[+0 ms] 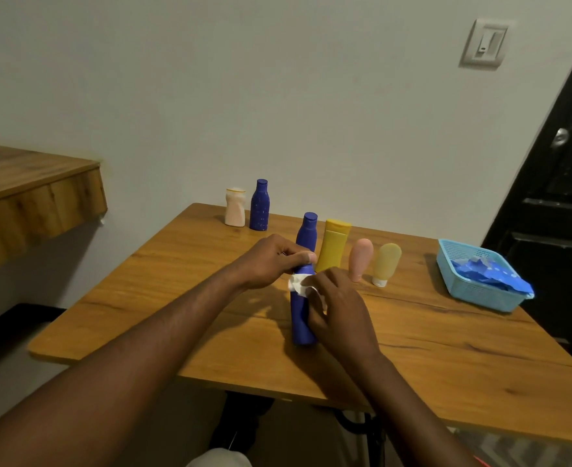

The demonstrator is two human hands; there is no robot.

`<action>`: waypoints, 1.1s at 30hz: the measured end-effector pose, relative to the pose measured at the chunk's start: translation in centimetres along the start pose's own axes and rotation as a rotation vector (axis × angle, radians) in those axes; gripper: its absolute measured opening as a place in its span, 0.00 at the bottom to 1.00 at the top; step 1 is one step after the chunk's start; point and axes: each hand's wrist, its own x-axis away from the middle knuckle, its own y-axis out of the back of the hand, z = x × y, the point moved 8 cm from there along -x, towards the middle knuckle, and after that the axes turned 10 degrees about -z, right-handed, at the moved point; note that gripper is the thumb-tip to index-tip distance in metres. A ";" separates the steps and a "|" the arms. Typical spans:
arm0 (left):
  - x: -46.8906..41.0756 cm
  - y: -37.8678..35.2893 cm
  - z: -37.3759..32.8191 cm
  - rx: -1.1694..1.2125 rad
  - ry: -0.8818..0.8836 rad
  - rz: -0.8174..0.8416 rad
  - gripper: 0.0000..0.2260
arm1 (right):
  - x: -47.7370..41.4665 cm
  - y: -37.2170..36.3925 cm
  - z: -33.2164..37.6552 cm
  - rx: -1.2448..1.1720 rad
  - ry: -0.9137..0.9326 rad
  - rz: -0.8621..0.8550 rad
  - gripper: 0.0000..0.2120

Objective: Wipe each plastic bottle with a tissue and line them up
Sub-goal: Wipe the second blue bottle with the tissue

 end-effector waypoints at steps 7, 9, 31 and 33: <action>0.1 0.1 0.5 0.024 0.016 -0.010 0.12 | 4.8 -1.4 1.1 -0.001 0.085 0.208 0.09; 0.1 0.2 0.5 0.030 0.015 -0.015 0.12 | 5.6 -1.3 -0.2 -0.030 0.050 0.250 0.07; 0.4 -0.8 -2.5 -0.068 -0.081 -0.038 0.12 | 4.8 0.6 -3.8 -0.609 -0.507 -0.191 0.03; 0.5 -1.1 -2.6 -0.082 -0.092 -0.044 0.12 | 5.1 0.7 -3.8 -0.607 -0.515 -0.188 0.02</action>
